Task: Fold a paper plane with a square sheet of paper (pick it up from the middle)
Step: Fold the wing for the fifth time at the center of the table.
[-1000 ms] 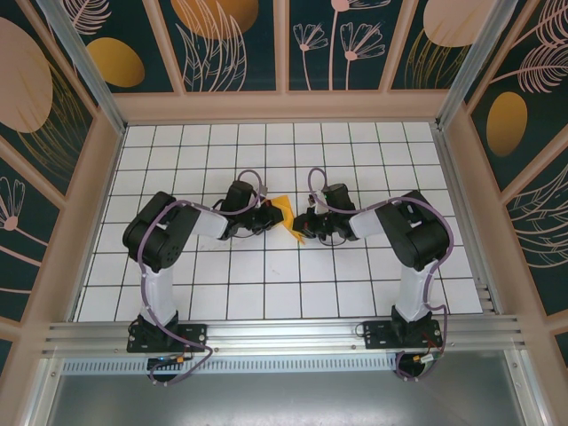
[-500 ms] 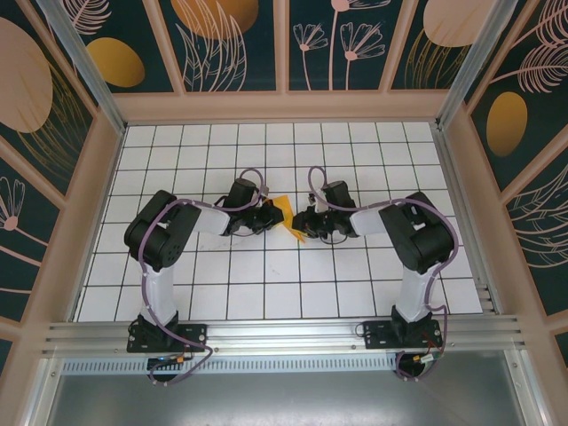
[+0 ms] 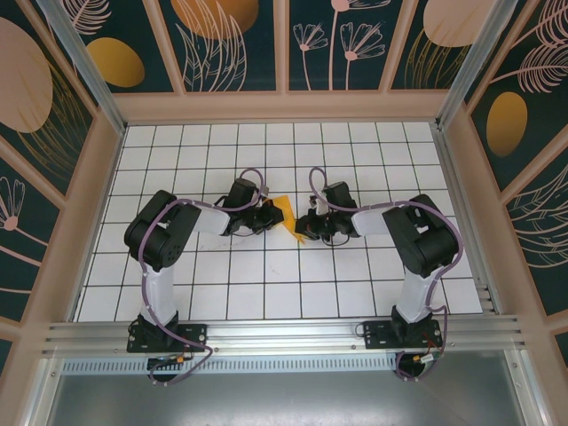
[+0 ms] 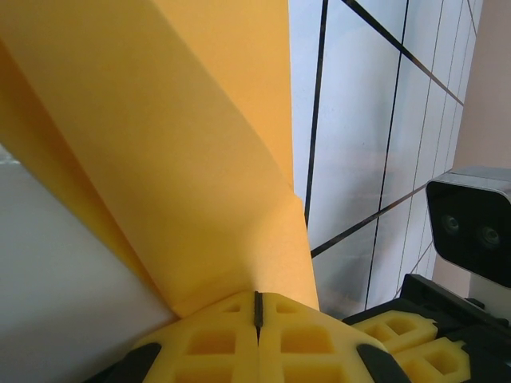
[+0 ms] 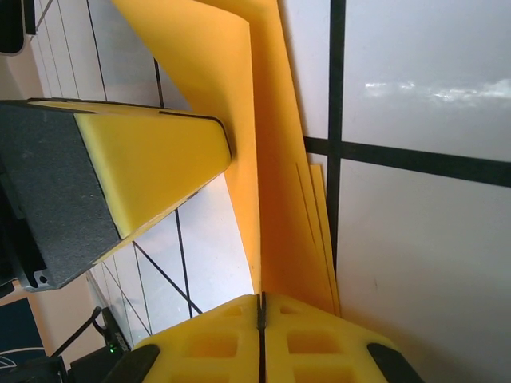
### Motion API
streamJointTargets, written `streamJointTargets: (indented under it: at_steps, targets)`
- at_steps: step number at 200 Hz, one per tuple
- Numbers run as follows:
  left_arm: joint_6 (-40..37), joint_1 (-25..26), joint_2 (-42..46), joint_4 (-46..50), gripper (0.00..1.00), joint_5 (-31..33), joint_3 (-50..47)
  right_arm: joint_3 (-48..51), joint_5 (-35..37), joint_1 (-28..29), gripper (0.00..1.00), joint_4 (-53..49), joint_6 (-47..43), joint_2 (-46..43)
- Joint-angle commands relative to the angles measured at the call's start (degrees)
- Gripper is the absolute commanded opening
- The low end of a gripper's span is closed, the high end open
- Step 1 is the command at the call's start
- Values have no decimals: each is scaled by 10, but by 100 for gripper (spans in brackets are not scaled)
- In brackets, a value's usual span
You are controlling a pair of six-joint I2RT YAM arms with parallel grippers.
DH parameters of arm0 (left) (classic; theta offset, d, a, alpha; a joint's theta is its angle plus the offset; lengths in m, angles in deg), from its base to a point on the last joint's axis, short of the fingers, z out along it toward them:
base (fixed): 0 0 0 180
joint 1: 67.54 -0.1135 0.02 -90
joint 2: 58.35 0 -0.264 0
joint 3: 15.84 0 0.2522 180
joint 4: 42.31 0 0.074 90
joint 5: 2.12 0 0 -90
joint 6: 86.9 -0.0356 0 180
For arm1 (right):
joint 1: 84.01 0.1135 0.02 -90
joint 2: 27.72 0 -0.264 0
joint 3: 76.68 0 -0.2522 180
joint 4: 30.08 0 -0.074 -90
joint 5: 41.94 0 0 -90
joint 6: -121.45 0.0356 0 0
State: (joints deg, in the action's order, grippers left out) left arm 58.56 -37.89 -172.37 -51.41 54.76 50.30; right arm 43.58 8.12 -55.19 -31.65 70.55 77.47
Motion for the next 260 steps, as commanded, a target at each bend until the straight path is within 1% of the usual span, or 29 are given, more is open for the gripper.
streamJointTargets:
  at_steps: [1, 35, 66, 90, 120, 142, 173, 216, 245, 260]
  targets:
    - [-21, 2, -24, 40, 4, 30, 4, 13, 2, 1, 6, -19, -10, 22]
    - [-26, 2, -16, 41, 6, 24, 20, 17, 12, 1, 6, -28, -15, 36]
    - [-28, 2, 16, 16, 13, 5, 27, 19, 15, 0, 6, -26, -15, 45]
    - [-21, 2, 51, -14, 19, -7, 4, 22, 15, 0, 6, -17, -8, 42]
    - [-9, 5, 76, -45, 20, -19, -37, 29, 9, -3, 5, 2, 4, 42]
    - [-12, 16, 78, -50, 20, -23, -47, 32, 3, -5, 4, 11, 10, 43]
    - [-17, 31, 56, -35, 16, -13, -29, 33, 0, -10, 4, 13, 12, 44]
    - [-19, 34, 16, 5, 9, 14, -11, 31, -3, -11, 4, 11, 13, 43]
    - [-22, 34, 4, 21, 7, 26, -4, 27, -3, -12, 4, 9, 10, 43]
    - [-23, 34, -2, 37, 6, 37, 1, 25, -5, -12, 6, 6, 7, 39]
